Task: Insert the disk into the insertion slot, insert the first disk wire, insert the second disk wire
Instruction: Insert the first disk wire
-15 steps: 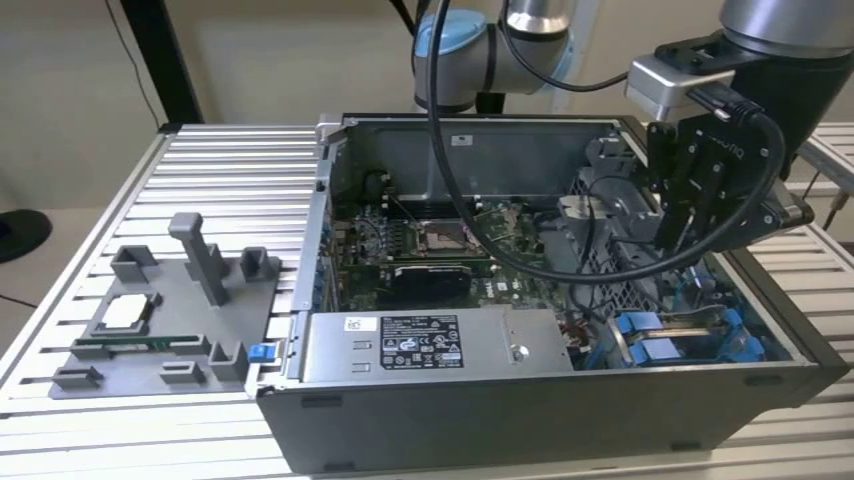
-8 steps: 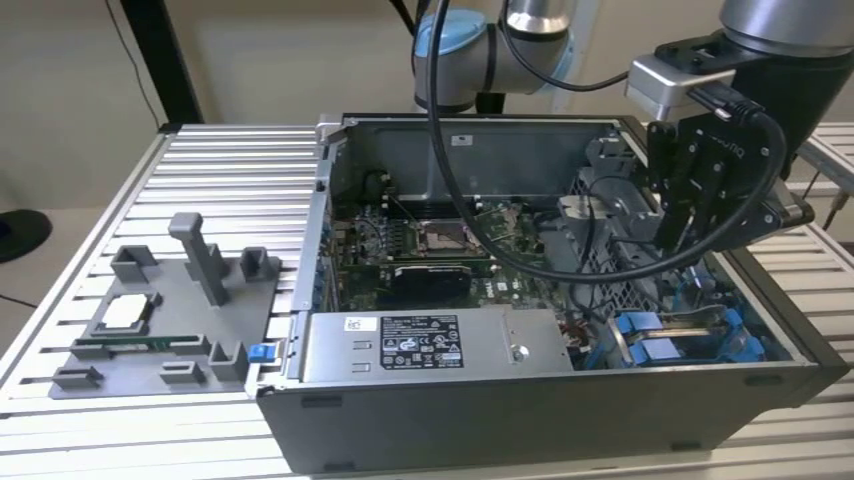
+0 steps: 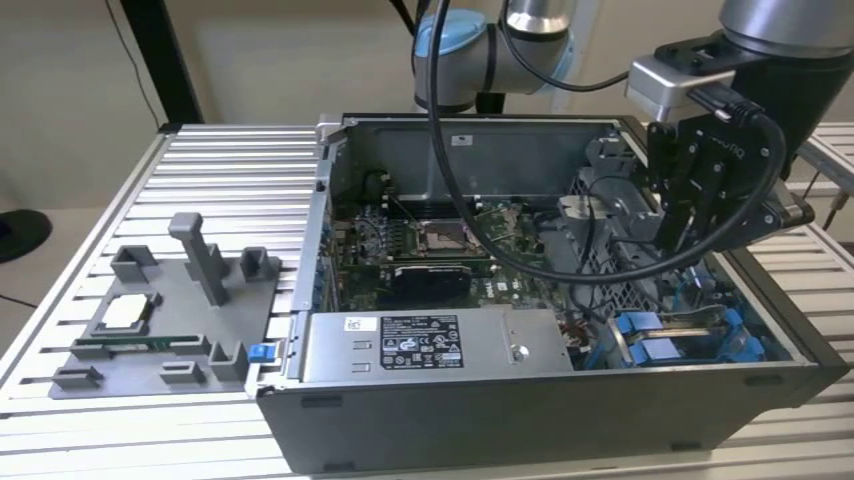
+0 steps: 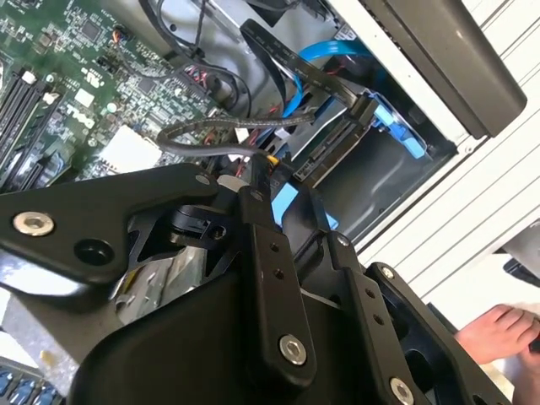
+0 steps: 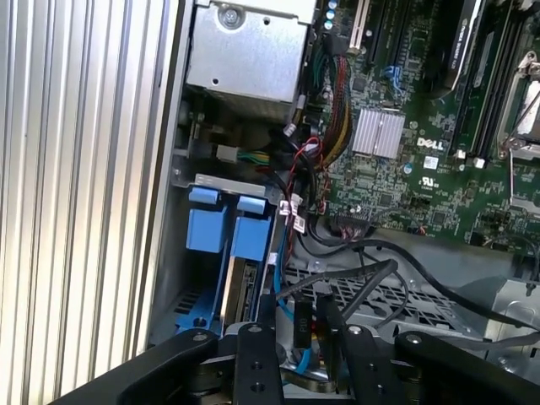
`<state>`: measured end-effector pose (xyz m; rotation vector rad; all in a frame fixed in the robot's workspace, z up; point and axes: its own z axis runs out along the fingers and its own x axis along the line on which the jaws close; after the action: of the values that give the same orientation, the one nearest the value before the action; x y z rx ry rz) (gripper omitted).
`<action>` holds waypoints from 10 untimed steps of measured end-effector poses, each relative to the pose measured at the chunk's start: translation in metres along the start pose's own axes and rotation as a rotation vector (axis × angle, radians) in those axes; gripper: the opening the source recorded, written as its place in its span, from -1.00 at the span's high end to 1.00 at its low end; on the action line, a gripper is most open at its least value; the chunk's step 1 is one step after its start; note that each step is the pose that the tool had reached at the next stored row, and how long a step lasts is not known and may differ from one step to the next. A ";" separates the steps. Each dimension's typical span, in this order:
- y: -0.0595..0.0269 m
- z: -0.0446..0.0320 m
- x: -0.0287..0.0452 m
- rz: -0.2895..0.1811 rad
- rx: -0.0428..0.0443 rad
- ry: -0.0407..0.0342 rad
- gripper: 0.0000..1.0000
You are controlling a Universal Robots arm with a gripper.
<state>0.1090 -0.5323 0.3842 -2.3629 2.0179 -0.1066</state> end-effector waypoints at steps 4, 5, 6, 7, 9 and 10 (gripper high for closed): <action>0.0000 0.0009 0.0000 -0.001 0.0017 0.0001 -1.00; 0.0000 0.0011 0.0000 -0.001 0.0019 0.0001 -1.00; 0.0001 0.0013 0.0000 -0.001 0.0020 0.0001 -1.00; 0.0001 0.0014 0.0000 -0.001 0.0020 0.0001 -1.00; 0.0001 0.0017 -0.0001 -0.001 0.0023 0.0001 1.00; 0.0001 0.0019 -0.0001 -0.001 0.0023 0.0002 1.00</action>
<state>0.1090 -0.5323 0.3823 -2.3630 2.0151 -0.1091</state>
